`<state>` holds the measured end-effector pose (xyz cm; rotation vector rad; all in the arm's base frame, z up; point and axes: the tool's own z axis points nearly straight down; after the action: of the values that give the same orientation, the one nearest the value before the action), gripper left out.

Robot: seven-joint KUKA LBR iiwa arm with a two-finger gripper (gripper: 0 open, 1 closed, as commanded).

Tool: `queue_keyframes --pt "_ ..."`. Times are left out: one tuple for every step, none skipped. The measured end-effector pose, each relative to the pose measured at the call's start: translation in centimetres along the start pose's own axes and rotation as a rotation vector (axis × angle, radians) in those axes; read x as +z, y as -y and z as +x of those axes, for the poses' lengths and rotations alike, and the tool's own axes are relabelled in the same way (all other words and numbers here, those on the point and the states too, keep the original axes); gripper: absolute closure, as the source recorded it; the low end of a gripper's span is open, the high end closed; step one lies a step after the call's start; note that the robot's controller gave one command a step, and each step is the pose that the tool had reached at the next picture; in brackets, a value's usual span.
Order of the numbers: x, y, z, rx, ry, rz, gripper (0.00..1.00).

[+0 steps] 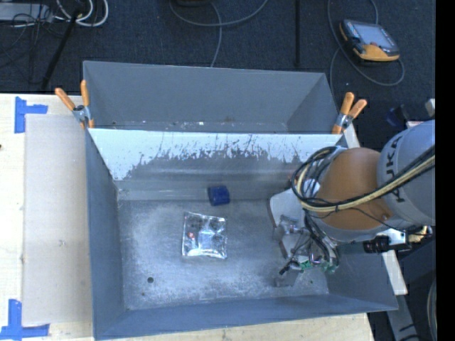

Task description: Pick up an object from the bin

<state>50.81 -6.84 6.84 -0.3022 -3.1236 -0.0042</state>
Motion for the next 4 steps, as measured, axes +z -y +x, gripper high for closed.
queue_keyframes --pt "-2.9 4.3 -7.4 0.116 0.009 -0.001 0.00" --pt "-0.4 5.6 -4.9 -0.402 0.005 -0.012 0.00" --pt "-0.3 5.9 -4.8 -0.401 0.002 -0.007 1.00" --pt "-0.3 6.1 -4.8 -0.399 0.004 -0.003 0.00"
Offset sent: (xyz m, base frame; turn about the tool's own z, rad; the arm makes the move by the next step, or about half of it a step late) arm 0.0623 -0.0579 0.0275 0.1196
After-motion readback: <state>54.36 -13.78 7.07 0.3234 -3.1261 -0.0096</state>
